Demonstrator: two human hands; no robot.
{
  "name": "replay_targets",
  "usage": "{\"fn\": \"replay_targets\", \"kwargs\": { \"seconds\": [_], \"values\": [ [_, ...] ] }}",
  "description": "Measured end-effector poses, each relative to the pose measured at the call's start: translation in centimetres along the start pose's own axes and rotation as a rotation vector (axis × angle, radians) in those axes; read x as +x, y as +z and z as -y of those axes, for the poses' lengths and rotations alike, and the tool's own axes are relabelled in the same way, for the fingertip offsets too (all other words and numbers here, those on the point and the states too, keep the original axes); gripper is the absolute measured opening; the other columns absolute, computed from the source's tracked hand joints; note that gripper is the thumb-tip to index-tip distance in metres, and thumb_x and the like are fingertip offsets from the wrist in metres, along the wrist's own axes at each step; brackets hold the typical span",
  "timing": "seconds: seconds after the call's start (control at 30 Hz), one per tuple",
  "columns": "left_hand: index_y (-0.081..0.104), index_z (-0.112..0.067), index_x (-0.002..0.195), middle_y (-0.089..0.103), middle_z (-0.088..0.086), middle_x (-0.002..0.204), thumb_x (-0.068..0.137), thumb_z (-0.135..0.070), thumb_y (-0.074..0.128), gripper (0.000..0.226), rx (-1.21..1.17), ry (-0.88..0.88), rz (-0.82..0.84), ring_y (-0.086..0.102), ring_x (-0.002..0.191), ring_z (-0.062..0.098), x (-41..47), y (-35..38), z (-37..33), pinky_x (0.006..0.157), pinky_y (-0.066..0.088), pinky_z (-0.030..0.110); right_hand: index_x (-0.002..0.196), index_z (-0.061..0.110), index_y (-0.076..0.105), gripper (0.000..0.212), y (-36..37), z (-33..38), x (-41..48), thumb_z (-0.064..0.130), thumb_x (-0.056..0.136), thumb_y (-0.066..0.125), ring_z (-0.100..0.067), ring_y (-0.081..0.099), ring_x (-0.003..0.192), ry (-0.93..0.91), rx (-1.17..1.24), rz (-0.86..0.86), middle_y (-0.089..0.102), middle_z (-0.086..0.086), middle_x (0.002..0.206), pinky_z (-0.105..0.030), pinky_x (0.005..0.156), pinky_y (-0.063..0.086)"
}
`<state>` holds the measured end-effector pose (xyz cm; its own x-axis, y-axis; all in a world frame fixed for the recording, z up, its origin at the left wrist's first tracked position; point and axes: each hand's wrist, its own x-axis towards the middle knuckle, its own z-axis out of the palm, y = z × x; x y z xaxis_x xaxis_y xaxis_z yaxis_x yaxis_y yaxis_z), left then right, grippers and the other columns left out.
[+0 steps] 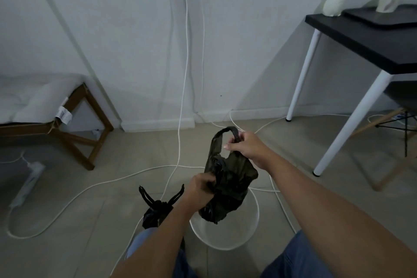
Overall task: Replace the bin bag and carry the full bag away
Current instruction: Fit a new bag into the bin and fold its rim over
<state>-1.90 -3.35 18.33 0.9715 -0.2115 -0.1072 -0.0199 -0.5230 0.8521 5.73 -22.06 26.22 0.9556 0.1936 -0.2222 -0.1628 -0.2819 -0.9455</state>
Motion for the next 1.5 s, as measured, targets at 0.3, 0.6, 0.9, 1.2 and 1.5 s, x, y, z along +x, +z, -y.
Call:
{"fn": "replay_targets", "kwargs": {
  "seconds": [0.3, 0.6, 0.9, 1.2, 1.5],
  "values": [
    [0.053, -0.025, 0.118, 0.058, 0.003, 0.114, 0.077, 0.0, 0.062, 0.049, 0.217, -0.335, 0.306, 0.059, 0.109, 0.023, 0.9, -5.4, -1.2, 0.091, 0.049, 0.032, 0.068, 0.018, 0.06, 0.018, -0.6, -1.4, 0.1, 0.021, 0.076, 0.077, -0.023, 0.055, 0.06, 0.077, 0.084, 0.058, 0.06, -0.01, 0.075, -0.035, 0.067, 0.047],
    [0.066, -0.03, 0.076, 0.069, -0.007, 0.076, 0.079, 0.002, 0.055, 0.034, -0.023, 0.277, -0.379, 0.069, 0.077, 0.019, 3.2, -8.3, -12.1, 0.074, 0.056, 0.032, 0.077, 0.015, 0.059, 0.016, -0.2, -1.4, -0.3, 0.025, 0.084, 0.069, -0.011, 0.051, 0.057, 0.102, 0.15, 0.098, 0.056, 0.002, 0.068, -0.022, 0.054, 0.044],
    [0.075, -0.013, 0.091, 0.072, 0.006, 0.101, 0.08, -0.002, 0.05, 0.03, 0.475, -0.043, 0.321, 0.065, 0.098, 0.023, 2.6, -1.3, -10.1, 0.086, 0.05, 0.029, 0.054, 0.011, 0.042, 0.039, -0.5, 0.2, -0.6, 0.011, 0.088, 0.061, -0.026, 0.054, 0.056, 0.063, 0.468, -0.03, 0.044, -0.007, 0.052, -0.034, 0.066, 0.044],
    [0.055, 0.0, 0.128, 0.054, 0.021, 0.136, 0.097, -0.017, 0.046, 0.036, 0.694, -0.325, 0.442, 0.053, 0.123, 0.035, 1.0, 0.9, -2.7, 0.101, 0.041, 0.036, 0.1, 0.015, 0.053, 0.019, -2.9, 0.0, -2.4, -0.001, 0.091, 0.055, -0.01, 0.026, 0.042, 0.039, 0.421, 0.221, 0.033, 0.0, 0.055, -0.032, 0.055, 0.051],
    [0.041, -0.029, 0.142, 0.038, 0.004, 0.148, 0.089, -0.038, 0.046, 0.054, 1.128, -0.518, 0.407, 0.036, 0.135, 0.026, 0.1, -1.6, 1.1, 0.109, 0.017, 0.052, 0.109, 0.02, 0.072, 0.05, -4.8, -1.3, -2.0, 0.0, 0.077, 0.039, -0.015, 0.057, 0.047, 0.22, -0.975, 0.396, 0.061, -0.005, 0.067, -0.02, 0.048, 0.047]
  ]
}}
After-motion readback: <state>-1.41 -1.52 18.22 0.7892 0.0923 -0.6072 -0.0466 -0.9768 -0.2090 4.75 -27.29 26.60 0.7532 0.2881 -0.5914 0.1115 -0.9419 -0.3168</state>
